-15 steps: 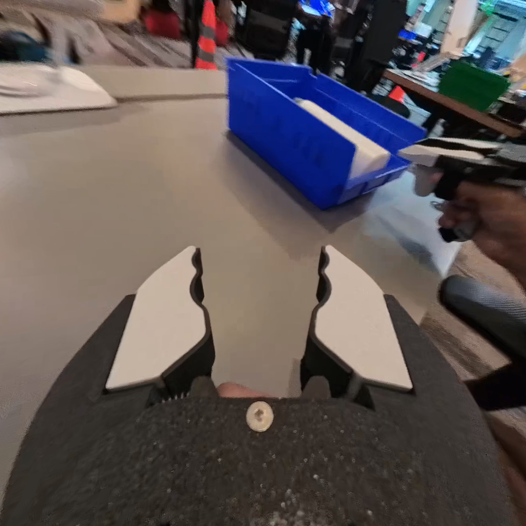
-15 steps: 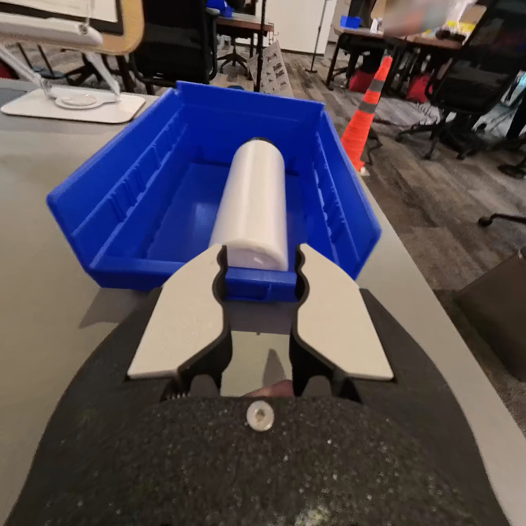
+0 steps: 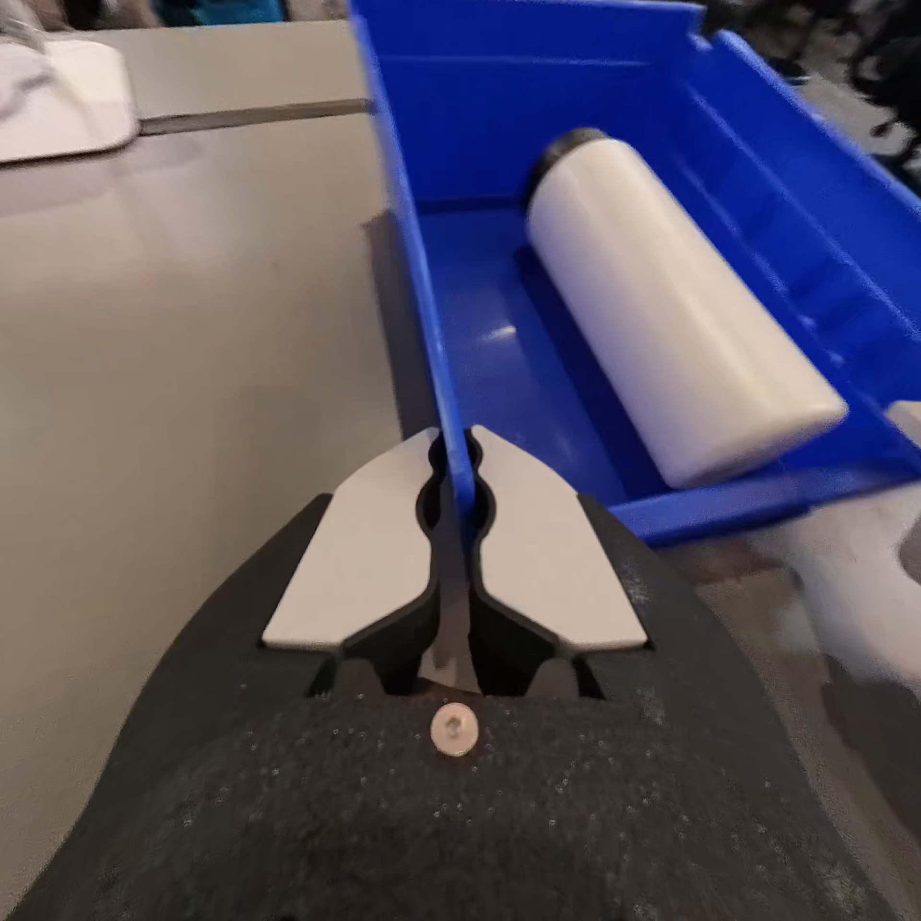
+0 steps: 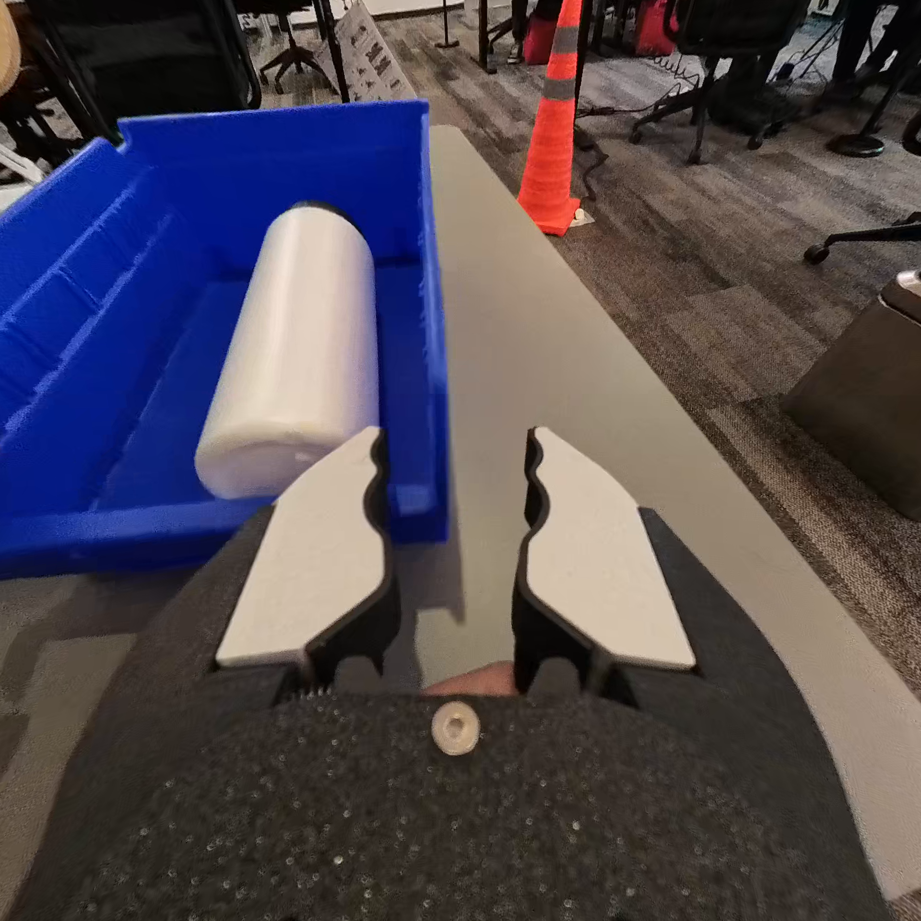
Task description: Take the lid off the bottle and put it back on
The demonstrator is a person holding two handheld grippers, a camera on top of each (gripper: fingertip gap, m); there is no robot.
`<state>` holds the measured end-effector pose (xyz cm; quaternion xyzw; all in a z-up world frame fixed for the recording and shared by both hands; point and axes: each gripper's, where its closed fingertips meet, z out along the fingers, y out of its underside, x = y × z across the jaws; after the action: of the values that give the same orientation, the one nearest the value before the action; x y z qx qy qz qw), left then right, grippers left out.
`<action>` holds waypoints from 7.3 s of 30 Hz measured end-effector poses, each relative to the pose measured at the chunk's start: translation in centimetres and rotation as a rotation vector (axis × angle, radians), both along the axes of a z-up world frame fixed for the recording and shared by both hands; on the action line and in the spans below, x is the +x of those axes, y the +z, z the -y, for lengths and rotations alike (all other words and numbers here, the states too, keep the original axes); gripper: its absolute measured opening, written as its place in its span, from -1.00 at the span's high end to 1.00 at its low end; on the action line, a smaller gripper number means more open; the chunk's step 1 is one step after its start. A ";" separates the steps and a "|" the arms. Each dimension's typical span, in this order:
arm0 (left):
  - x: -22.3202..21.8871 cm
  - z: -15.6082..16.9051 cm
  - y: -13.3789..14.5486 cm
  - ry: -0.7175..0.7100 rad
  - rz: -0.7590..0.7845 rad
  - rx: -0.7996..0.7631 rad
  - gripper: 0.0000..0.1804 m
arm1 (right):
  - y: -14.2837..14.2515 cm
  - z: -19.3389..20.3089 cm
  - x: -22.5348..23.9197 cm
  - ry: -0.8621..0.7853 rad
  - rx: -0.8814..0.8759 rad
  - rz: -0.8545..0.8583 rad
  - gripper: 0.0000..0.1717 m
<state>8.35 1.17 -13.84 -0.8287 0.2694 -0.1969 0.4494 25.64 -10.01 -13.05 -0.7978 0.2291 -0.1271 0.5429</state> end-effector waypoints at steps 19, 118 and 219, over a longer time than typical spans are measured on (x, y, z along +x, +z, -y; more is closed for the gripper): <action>-25.8 -8.3 4.4 0.286 -0.011 0.134 0.98 | 3.8 -13.2 -24.1 0.299 0.150 0.075 0.96; 5.0 0.9 1.6 -0.147 0.058 0.002 0.69 | -0.7 -6.7 5.4 0.198 0.055 -0.293 0.91; -49.2 -26.4 3.5 0.389 -0.485 -0.469 0.05 | -2.0 -7.0 -26.6 0.847 -0.131 -0.034 0.29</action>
<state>-40.89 27.61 -10.33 -0.9670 0.1535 0.0372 0.1998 -0.97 -3.04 -15.03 -0.8561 -0.1183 0.1061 0.4917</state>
